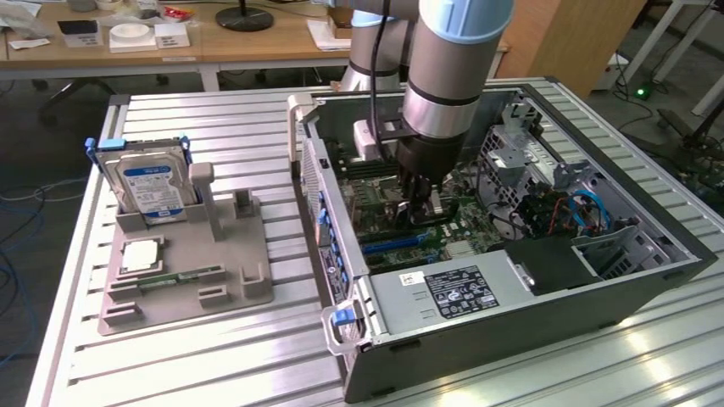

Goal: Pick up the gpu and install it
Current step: 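Insert the gpu into the slot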

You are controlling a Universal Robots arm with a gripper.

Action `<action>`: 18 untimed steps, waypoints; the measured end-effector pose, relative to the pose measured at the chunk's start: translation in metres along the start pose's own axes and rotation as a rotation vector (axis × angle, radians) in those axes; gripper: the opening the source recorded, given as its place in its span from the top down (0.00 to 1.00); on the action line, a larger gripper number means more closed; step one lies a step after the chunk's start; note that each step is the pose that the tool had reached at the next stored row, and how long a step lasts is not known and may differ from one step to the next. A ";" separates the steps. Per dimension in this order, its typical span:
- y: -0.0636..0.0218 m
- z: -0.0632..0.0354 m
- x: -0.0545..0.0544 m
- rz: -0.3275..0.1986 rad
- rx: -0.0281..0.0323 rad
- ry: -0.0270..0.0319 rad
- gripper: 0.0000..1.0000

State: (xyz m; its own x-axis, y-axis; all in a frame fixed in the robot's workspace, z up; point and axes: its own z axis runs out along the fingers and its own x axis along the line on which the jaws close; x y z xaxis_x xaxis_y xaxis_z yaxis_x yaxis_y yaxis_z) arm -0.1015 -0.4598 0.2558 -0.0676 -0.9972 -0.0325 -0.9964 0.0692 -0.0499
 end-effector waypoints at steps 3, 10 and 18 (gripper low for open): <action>0.0009 0.0023 0.000 0.000 -0.0003 0.0001 0.71; 0.0019 0.0049 0.002 0.000 -0.0018 -0.0001 0.71; 0.0035 0.0070 0.003 0.000 -0.0041 -0.0067 0.71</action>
State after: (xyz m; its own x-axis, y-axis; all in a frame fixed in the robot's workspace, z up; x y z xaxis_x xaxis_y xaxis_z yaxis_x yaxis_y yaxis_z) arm -0.1048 -0.4625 0.2486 -0.0677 -0.9969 -0.0393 -0.9965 0.0694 -0.0458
